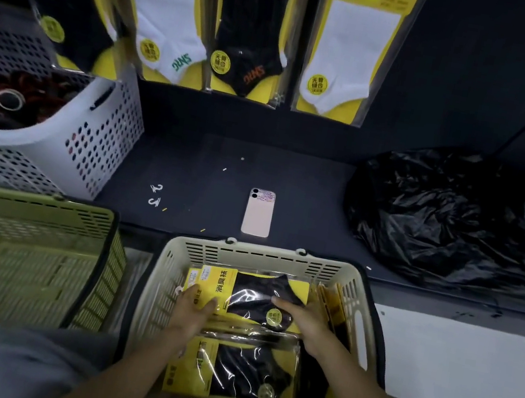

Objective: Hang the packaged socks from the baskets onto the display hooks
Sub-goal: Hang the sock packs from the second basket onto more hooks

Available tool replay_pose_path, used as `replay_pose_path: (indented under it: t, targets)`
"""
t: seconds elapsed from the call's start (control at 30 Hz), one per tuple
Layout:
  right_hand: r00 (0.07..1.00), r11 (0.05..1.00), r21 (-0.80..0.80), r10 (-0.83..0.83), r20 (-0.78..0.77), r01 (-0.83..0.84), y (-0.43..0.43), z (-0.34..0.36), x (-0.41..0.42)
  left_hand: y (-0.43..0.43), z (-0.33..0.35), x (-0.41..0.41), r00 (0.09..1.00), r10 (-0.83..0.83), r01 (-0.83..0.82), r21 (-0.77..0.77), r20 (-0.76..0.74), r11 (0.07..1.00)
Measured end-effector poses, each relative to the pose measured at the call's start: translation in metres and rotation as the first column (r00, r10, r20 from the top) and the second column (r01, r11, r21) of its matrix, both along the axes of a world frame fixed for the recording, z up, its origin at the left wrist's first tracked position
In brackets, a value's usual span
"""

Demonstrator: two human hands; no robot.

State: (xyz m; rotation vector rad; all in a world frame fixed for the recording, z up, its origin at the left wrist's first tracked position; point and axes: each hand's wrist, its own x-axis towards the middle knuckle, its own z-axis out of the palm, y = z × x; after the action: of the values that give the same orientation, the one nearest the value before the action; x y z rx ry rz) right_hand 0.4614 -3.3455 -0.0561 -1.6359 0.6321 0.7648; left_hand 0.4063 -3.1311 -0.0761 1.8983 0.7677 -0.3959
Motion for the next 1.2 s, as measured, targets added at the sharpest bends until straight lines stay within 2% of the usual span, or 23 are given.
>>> replay_pose_path:
  t: [0.13,0.23,0.37,0.4,0.47,0.53,0.57,0.6,0.63,0.7,0.77,0.93,1.0,1.1,1.2]
  targets:
    - [0.996,0.999,-0.023,-0.026,0.091,0.028,0.0,0.033,0.005,-0.004,0.019,0.0,0.976,0.216,-0.211,-0.119,0.031,0.97]
    - [0.977,1.0,-0.003,-0.026,0.213,0.027,-0.005,0.076,0.01,-0.009,0.047,0.007,0.928,0.365,-0.341,-0.228,0.071,0.912]
    - [0.923,0.99,0.122,-0.113,0.369,0.072,-0.015,0.135,0.016,-0.015,0.101,0.018,0.814,0.506,-0.38,-0.397,0.285,0.835]
    - [0.911,0.98,0.171,-0.161,0.38,0.102,-0.016,0.148,0.018,-0.014,0.113,0.022,0.788,0.541,-0.409,-0.405,0.295,0.817]
    - [0.88,0.949,0.268,-0.265,0.395,0.166,-0.017,0.171,0.02,-0.012,0.138,0.03,0.756,0.614,-0.471,-0.466,0.225,0.749]
    - [0.848,0.909,0.354,-0.356,0.393,0.218,-0.014,0.192,0.02,-0.013,0.165,0.036,0.741,0.658,-0.404,-0.693,0.135,0.597]
    - [0.837,0.882,0.412,-0.395,0.38,0.229,-0.012,0.201,0.02,-0.017,0.179,0.038,0.754,0.647,-0.3,-0.816,0.114,0.493]
    - [0.831,0.851,0.473,-0.422,0.362,0.226,-0.009,0.21,0.021,-0.022,0.193,0.04,0.782,0.608,-0.169,-0.894,0.135,0.416]
    - [0.832,0.822,0.532,-0.43,0.351,0.201,-0.004,0.218,0.02,-0.029,0.205,0.041,0.809,0.553,-0.046,-0.918,0.198,0.395]
    - [0.832,0.772,0.619,-0.433,0.347,0.143,0.005,0.231,0.017,-0.041,0.227,0.045,0.816,0.462,0.131,-0.89,0.347,0.437]
    - [0.829,0.747,0.656,-0.432,0.355,0.107,0.013,0.238,0.014,-0.048,0.244,0.052,0.779,0.446,0.204,-0.851,0.441,0.484]
    - [0.823,0.785,0.619,-0.369,0.431,0.027,0.023,0.245,0.007,-0.042,0.269,0.059,0.707,0.526,0.145,-0.825,0.472,0.546]
    - [0.787,0.812,0.583,-0.354,0.505,-0.009,0.018,0.249,0.007,-0.035,0.278,0.059,0.679,0.512,0.123,-0.769,0.526,0.627]
    - [0.688,0.869,0.493,-0.388,0.613,0.052,0.005,0.263,0.016,-0.022,0.297,0.062,0.627,0.455,0.086,-0.637,0.632,0.766]
    - [0.594,0.933,0.36,-0.289,0.75,-0.001,0.0,0.288,0.028,-0.013,0.312,0.067,0.607,0.324,0.083,-0.463,0.726,0.882]
